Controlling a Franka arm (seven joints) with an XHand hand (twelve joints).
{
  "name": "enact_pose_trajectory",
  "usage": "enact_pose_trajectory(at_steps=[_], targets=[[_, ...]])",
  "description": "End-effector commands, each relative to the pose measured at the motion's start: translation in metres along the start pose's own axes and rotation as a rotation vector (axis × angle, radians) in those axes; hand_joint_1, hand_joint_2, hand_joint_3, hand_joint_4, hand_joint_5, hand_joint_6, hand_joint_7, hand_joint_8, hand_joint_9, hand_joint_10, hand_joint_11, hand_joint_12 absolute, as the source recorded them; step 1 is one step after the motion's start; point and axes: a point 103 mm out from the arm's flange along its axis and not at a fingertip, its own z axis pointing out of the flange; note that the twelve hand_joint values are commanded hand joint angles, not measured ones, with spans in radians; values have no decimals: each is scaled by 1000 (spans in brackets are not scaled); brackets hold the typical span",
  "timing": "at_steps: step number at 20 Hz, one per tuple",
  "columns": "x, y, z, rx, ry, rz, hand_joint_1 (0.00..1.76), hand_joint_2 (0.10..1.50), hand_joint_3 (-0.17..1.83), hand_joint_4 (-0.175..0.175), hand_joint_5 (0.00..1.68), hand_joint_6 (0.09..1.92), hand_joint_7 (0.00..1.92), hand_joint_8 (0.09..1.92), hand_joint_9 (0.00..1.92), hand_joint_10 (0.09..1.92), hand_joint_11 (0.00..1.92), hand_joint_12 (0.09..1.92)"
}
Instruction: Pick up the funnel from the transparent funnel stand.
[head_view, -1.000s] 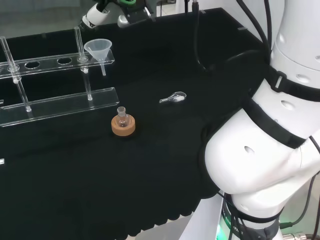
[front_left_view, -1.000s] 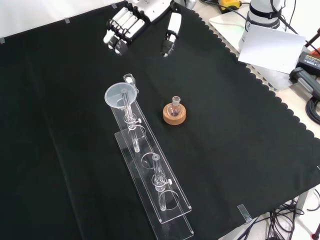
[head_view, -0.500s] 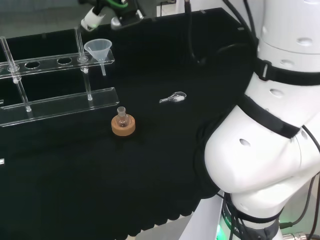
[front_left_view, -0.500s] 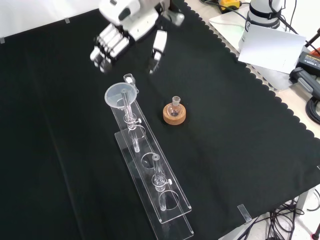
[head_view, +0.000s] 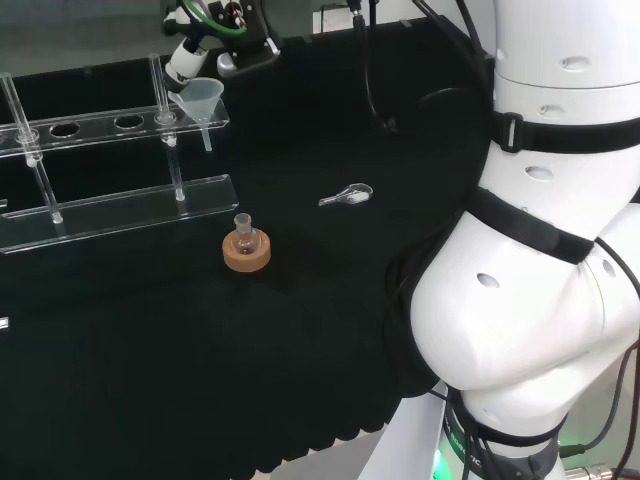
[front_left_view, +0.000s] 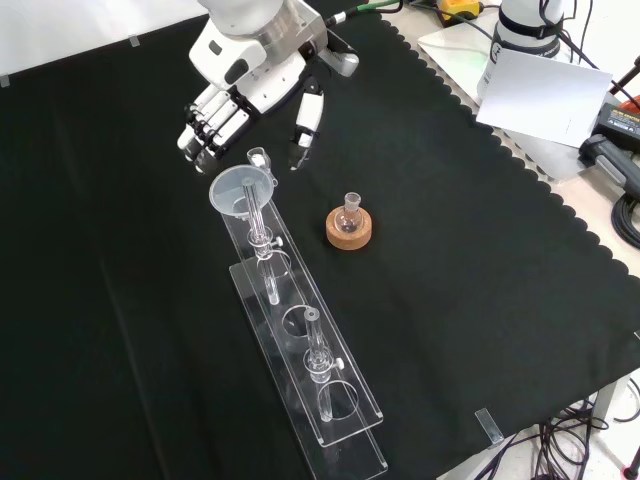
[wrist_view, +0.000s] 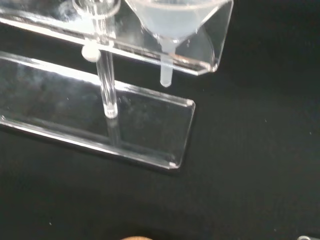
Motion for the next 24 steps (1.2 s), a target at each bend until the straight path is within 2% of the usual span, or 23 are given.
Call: enact_pose_trajectory(at_steps=[1, 13, 24], targets=[[0, 0, 12, 35, -31, -1, 571, 605, 0, 22, 0, 87, 0, 87, 0, 87, 0, 704], [2, 22, 25, 58, -31, 5, 581, 613, 4, 20, 0, 87, 0, 87, 0, 87, 0, 702], [3, 40, 39, 113, -32, 14, 585, 619, 3, 14, 0, 87, 0, 87, 0, 87, 0, 890]])
